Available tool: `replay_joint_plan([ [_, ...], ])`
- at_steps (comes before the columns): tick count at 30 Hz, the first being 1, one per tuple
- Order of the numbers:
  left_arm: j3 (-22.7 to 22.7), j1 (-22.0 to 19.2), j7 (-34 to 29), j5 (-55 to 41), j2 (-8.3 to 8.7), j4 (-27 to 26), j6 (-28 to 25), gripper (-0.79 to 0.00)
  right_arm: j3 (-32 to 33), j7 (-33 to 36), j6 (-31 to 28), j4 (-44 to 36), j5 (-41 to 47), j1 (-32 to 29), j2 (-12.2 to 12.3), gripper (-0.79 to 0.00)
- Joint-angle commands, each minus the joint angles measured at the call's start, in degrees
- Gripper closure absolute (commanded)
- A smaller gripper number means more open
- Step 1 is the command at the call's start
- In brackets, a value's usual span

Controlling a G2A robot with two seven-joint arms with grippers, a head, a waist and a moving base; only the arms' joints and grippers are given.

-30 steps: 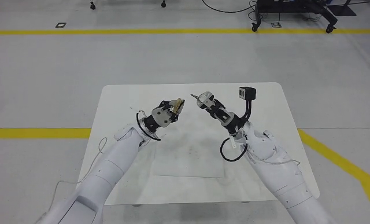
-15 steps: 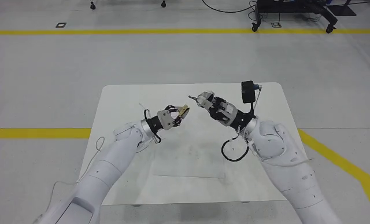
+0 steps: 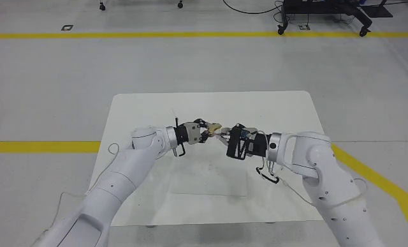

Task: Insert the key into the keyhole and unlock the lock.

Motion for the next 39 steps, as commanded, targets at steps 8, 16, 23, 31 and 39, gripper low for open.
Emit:
replay_joint_plan([
  [8,-0.2,0.5,-3.2,-1.0,-0.26,0.7,-0.3,0.000,0.0,0.2,3.0,-0.4,-2.3,-1.3,0.1,0.000],
  [16,-0.6,1.3,-1.3,-0.6,-0.20,-0.7,-1.5,0.000,0.4,0.2,3.8,-0.6,-3.9,-1.8,0.2,0.000],
  [23,-1.8,3.8,1.8,3.2,0.55,-5.6,-3.2,0.000,2.9,3.3,-0.2,-8.4,-14.5,-5.2,1.6,0.000],
  [31,-3.0,5.5,3.7,6.5,1.16,-8.8,-3.0,0.000,-1.0,5.3,-4.5,-10.7,-20.9,-4.7,1.8,0.000],
  [39,-3.6,6.4,5.1,9.1,1.45,-10.5,-1.9,0.000,-5.8,7.7,-3.4,-11.4,-27.3,-2.5,1.4,0.000],
])
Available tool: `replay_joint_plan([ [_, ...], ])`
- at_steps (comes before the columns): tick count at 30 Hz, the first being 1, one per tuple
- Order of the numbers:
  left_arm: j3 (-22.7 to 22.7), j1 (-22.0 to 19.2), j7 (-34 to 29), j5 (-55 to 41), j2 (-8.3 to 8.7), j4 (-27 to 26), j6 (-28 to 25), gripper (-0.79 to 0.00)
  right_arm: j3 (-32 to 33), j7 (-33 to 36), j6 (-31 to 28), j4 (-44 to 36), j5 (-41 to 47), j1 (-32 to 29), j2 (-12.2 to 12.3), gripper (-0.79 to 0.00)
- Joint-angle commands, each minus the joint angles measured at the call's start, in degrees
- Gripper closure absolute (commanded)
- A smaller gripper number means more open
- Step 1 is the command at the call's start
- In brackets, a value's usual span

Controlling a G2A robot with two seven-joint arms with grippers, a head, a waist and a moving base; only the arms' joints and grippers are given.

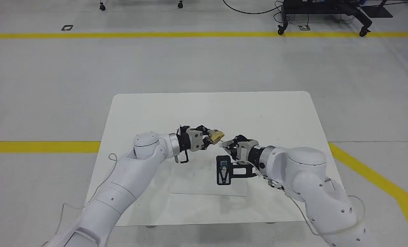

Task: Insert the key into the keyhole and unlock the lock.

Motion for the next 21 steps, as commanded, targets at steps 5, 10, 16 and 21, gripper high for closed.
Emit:
replay_joint_plan([
  [5,-0.3,0.4,0.1,1.4,0.14,-1.0,0.9,0.000,-1.6,0.7,0.3,0.6,-0.8,0.9,-0.3,0.000],
  [10,-0.5,0.7,-0.1,2.4,0.20,-1.5,1.5,0.000,-3.2,2.5,-0.2,1.4,-1.4,1.8,-0.6,0.000],
  [16,-0.8,0.9,0.0,3.1,0.19,-1.8,1.7,0.000,-4.3,4.3,-0.7,1.4,-2.0,2.4,-0.9,0.000],
  [21,-0.8,1.1,0.7,4.0,0.12,-2.0,1.8,0.000,-6.2,6.6,-1.7,0.2,-4.7,2.5,-1.0,0.000],
])
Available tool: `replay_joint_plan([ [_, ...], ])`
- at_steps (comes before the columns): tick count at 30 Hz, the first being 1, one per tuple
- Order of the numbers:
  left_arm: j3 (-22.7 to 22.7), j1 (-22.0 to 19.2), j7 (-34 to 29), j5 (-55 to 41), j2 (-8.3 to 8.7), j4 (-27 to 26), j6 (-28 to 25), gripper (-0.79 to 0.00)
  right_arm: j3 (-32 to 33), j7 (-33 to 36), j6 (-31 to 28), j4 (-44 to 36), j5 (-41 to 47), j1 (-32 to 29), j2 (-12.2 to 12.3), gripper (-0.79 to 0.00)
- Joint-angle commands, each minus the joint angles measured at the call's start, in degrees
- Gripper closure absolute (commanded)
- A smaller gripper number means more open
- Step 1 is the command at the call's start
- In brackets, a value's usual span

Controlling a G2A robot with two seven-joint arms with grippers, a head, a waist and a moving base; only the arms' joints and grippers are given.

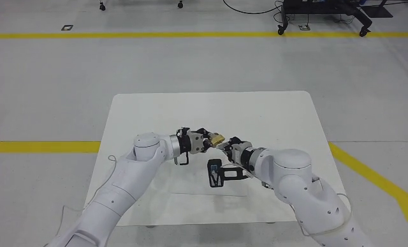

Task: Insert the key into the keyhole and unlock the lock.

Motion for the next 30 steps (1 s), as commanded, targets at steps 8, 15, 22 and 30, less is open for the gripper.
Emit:
replay_joint_plan([
  [8,-0.1,0.2,0.0,1.0,-0.12,-0.2,0.6,0.000,-3.6,2.9,-1.9,-0.9,-5.1,0.6,-0.4,0.000],
  [15,-0.2,0.3,-1.2,-0.5,-0.29,0.6,4.3,0.000,-3.2,2.4,-0.2,-3.6,-9.1,-0.3,-0.3,0.000],
  [22,0.6,-1.1,-2.5,-1.0,-0.62,2.4,10.2,0.000,-3.9,0.4,-0.9,-4.4,-14.0,-1.3,-0.1,0.000],
  [30,0.3,-1.7,-1.9,-2.4,-0.97,3.6,10.8,0.000,-4.3,-1.2,-2.2,-4.6,-16.4,-2.0,-0.1,0.000],
])
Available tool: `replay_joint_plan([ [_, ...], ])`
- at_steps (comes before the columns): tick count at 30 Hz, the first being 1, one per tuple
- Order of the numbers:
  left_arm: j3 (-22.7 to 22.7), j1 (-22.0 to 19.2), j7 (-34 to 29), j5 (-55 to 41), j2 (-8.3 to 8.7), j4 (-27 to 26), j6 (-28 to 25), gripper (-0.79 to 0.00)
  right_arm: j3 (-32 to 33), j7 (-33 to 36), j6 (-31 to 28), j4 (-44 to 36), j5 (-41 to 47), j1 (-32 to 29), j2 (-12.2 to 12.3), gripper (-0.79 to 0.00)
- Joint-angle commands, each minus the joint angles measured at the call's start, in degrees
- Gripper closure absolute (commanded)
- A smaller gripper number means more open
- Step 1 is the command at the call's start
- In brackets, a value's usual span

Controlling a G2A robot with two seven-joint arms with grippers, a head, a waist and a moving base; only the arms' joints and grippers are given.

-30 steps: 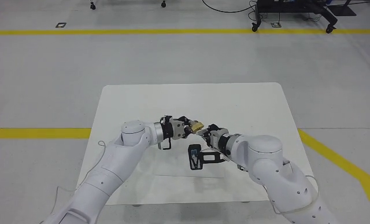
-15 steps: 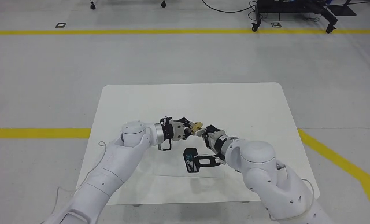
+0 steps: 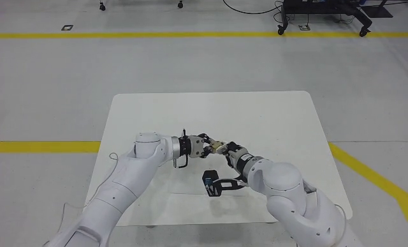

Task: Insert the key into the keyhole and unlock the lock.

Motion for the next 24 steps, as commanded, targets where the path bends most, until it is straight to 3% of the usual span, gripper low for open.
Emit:
replay_joint_plan([
  [1,0.0,-0.1,0.1,-0.1,-0.07,0.1,0.0,0.000,-0.2,-0.2,-0.1,0.1,-0.4,-0.1,-0.1,0.000],
  [24,-0.3,-0.2,-0.1,1.0,-0.30,0.4,-1.0,0.000,-1.3,0.9,-0.4,1.8,-0.4,0.1,-0.6,0.000],
])
